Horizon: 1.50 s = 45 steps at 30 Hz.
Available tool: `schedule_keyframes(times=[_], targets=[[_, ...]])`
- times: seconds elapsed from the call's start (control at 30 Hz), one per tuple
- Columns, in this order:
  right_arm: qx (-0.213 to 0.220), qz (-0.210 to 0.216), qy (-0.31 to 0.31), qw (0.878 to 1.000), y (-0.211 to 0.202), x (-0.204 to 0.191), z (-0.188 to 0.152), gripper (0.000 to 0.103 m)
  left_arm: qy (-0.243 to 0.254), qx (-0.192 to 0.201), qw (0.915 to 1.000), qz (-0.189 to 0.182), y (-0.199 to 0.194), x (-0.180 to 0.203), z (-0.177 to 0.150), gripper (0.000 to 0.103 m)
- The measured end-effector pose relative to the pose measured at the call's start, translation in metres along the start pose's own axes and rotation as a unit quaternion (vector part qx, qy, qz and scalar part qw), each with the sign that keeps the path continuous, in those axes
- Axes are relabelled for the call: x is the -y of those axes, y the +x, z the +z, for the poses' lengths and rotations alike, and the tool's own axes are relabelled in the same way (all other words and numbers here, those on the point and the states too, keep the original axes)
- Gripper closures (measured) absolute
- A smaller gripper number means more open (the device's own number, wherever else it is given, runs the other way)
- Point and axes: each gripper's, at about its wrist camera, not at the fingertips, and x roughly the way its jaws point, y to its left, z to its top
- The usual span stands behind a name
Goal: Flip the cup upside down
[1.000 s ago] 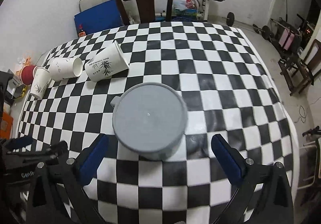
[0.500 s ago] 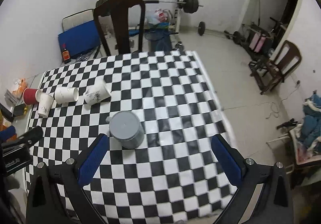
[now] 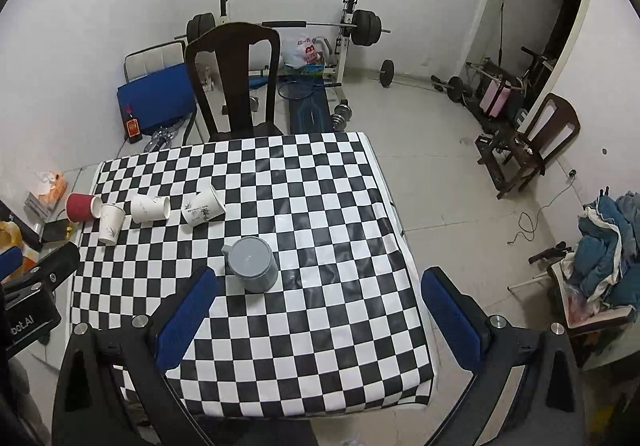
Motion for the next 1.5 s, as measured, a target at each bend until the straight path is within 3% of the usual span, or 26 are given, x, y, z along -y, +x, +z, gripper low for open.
schedule_keyframes(times=[0.73,1.5], targets=[[-0.003,0.005,-0.008,1.000,-0.058,0.015,-0.002,0.000,0.013,-0.006,0.9999,0.004,-0.034,0.005,-0.012,0.000],[-0.009,0.012,-0.009,1.000,-0.056,0.011,-0.004,0.000,0.012,-0.007,0.9999,0.006,-0.037,0.005,-0.014,0.000]])
